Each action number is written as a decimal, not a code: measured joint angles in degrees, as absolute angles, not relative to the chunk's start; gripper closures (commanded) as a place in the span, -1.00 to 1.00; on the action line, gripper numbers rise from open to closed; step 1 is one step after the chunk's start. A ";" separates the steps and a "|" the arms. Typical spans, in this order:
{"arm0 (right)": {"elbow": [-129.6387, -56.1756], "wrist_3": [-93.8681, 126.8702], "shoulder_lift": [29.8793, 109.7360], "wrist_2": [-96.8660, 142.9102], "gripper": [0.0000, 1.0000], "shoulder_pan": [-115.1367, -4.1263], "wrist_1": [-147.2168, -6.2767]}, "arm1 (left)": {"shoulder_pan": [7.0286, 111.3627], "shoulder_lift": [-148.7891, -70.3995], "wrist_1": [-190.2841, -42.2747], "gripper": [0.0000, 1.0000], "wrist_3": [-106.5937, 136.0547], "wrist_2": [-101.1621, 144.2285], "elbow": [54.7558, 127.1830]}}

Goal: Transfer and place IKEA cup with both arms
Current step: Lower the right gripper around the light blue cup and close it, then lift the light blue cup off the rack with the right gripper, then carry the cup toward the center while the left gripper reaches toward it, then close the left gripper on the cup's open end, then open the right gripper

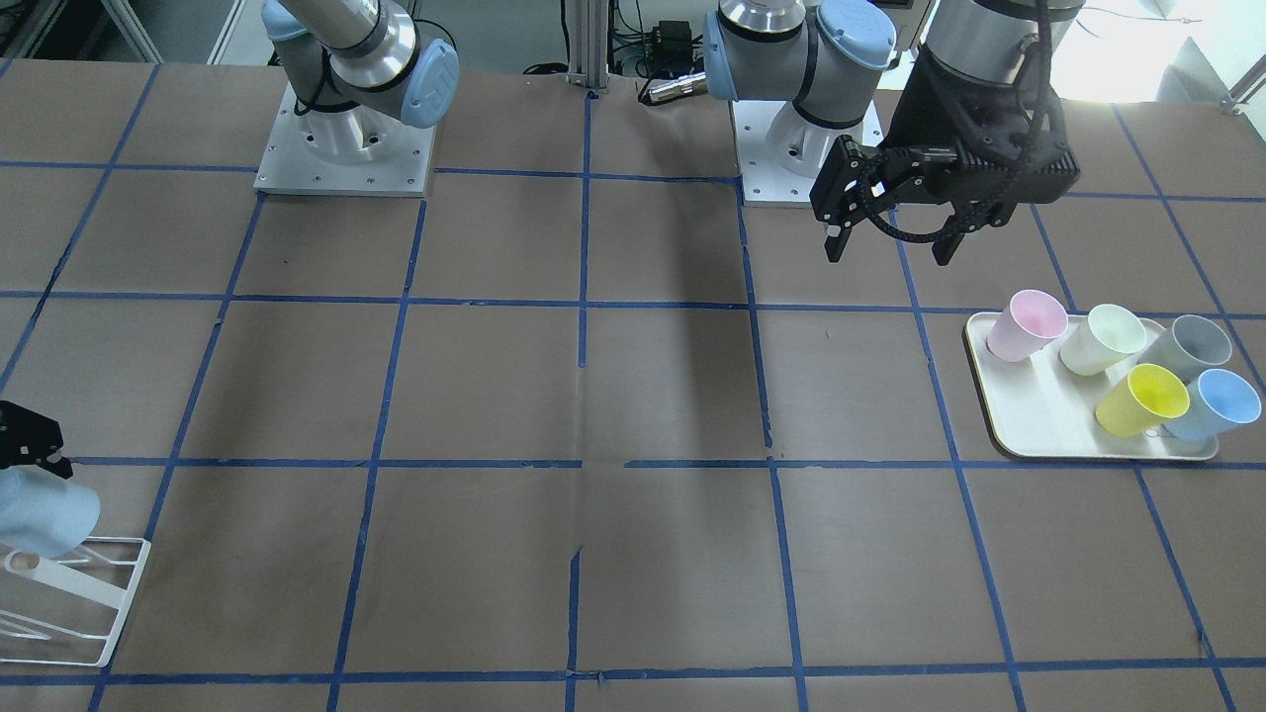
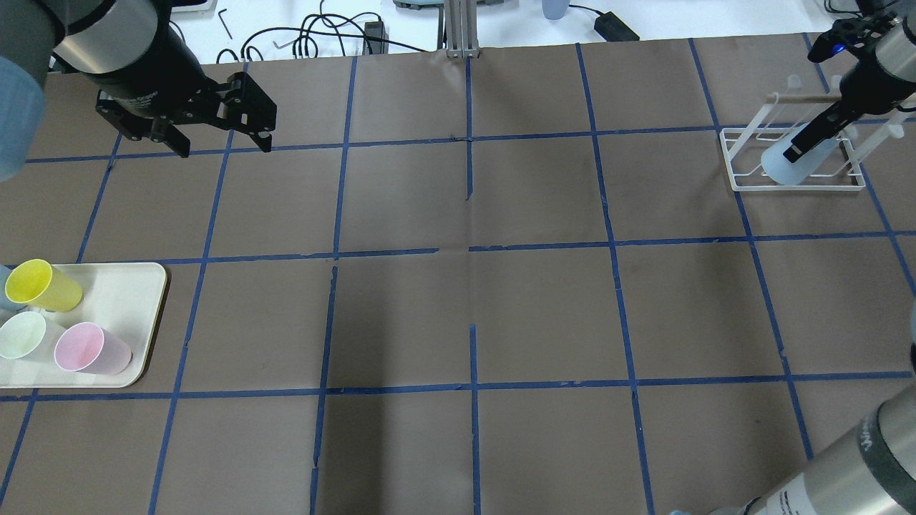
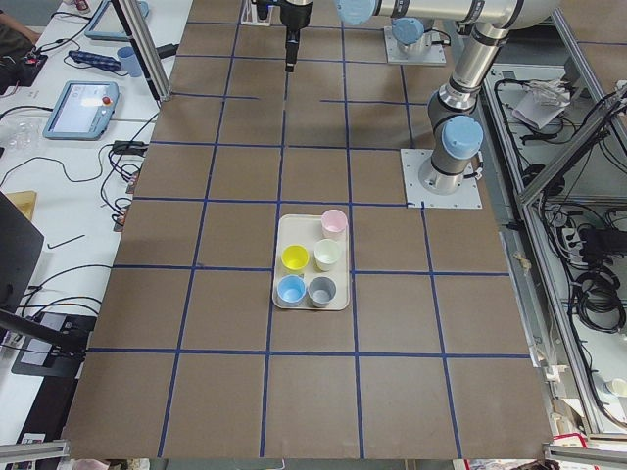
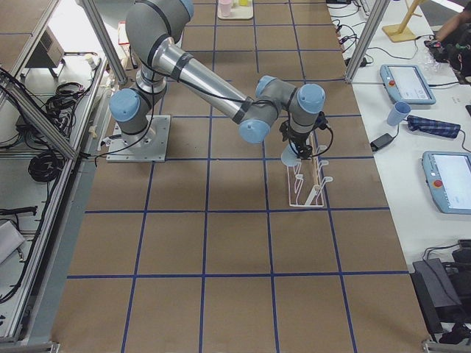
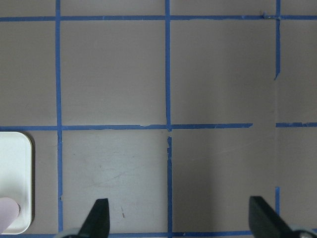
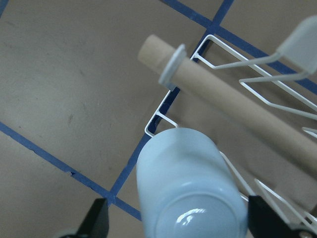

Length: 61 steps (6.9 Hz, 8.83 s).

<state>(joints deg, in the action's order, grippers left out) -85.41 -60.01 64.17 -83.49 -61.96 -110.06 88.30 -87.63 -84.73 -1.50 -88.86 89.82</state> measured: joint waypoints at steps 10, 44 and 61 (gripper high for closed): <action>-81.72 -59.70 64.27 -83.56 0.17 -61.64 -106.57 | 88.19 -87.63 -84.73 -1.00 -1.49 -88.86 89.82; -81.06 23.93 86.29 -31.44 0.24 -82.44 -64.80 | 91.94 -105.16 -59.15 -1.00 -13.94 18.71 115.40; -82.76 19.44 86.69 -29.79 -1.00 -83.67 -66.64 | 92.28 -107.13 -51.27 1.00 -14.77 19.59 111.51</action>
